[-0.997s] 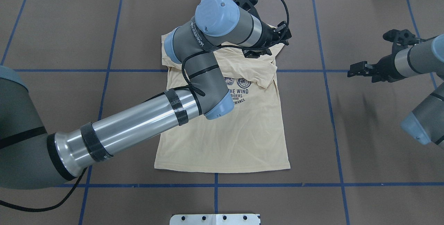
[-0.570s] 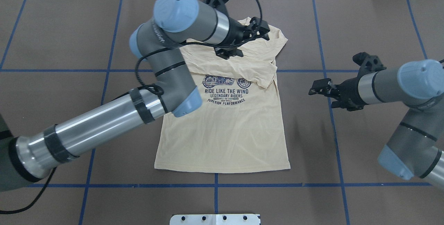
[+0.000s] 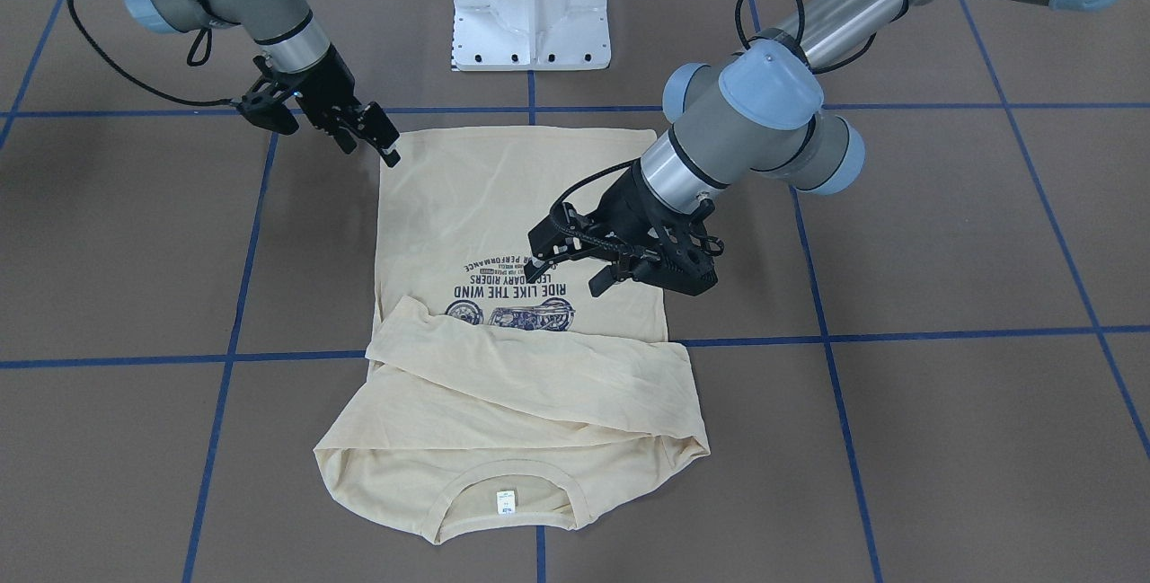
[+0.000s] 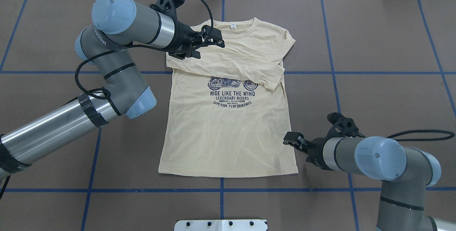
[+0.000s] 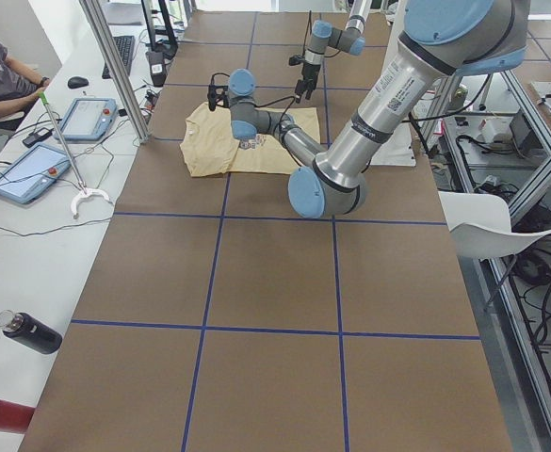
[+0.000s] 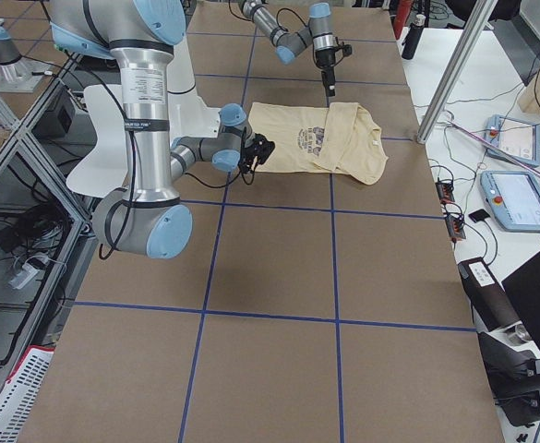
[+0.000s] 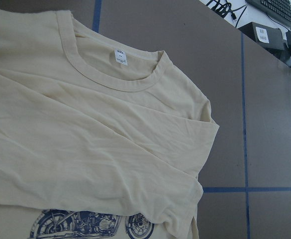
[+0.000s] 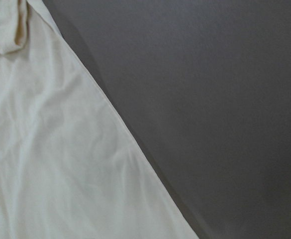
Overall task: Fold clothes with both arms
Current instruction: 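Release the sleeve with the left gripper while the right gripper moves to the hem corner, then move the left gripper to the hem corner nearest it and grasp both hem corners, then lift the hem with both grippers and fold it up toward the collar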
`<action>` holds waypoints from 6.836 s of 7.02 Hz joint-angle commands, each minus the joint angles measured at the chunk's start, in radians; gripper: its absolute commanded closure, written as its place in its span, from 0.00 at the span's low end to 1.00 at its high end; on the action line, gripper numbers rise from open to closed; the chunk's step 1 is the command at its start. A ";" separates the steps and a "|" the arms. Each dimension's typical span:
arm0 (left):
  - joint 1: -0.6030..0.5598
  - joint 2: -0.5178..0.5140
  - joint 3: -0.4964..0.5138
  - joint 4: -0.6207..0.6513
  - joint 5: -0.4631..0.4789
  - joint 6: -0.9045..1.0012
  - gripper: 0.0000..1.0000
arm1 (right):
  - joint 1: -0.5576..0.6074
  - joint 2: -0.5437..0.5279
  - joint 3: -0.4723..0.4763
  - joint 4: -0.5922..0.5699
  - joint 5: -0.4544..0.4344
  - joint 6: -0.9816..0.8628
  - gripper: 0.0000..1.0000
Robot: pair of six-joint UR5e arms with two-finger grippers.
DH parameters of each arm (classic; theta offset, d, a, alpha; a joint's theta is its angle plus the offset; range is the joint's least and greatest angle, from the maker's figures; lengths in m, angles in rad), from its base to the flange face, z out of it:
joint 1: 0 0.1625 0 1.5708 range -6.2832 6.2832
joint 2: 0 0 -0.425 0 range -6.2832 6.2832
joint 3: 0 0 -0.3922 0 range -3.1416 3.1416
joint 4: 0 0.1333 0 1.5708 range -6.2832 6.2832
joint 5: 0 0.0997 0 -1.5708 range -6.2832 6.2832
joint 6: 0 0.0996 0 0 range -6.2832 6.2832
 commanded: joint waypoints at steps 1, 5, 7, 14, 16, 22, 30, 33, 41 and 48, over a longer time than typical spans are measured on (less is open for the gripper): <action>0.000 0.003 -0.001 0.000 -0.001 0.004 0.03 | -0.083 -0.006 0.007 -0.052 -0.066 0.113 0.11; 0.000 0.009 0.002 -0.001 0.001 0.001 0.03 | -0.093 -0.009 0.005 -0.057 -0.060 0.118 0.22; 0.001 0.012 0.002 -0.003 0.002 -0.001 0.03 | -0.093 -0.009 0.013 -0.062 -0.059 0.118 0.51; 0.088 0.215 -0.155 0.025 0.121 -0.059 0.03 | -0.094 -0.081 0.111 -0.062 -0.048 0.115 1.00; 0.224 0.346 -0.420 0.357 0.272 -0.061 0.06 | -0.094 -0.081 0.111 -0.062 -0.048 0.113 1.00; 0.481 0.521 -0.604 0.459 0.404 -0.356 0.25 | -0.096 -0.076 0.111 -0.062 -0.051 0.115 1.00; 0.507 0.521 -0.561 0.457 0.403 -0.364 0.58 | -0.096 -0.079 0.111 -0.062 -0.051 0.115 1.00; 0.507 0.524 -0.575 0.457 0.392 -0.361 1.00 | -0.094 -0.079 0.111 -0.062 -0.051 0.115 1.00; 0.660 0.603 -0.875 0.535 0.361 -0.513 1.00 | -0.145 -0.225 0.324 -0.062 0.025 0.156 1.00; 0.304 0.455 -0.724 0.543 0.281 -0.230 1.00 | 0.336 0.251 0.103 -0.531 0.326 -0.211 1.00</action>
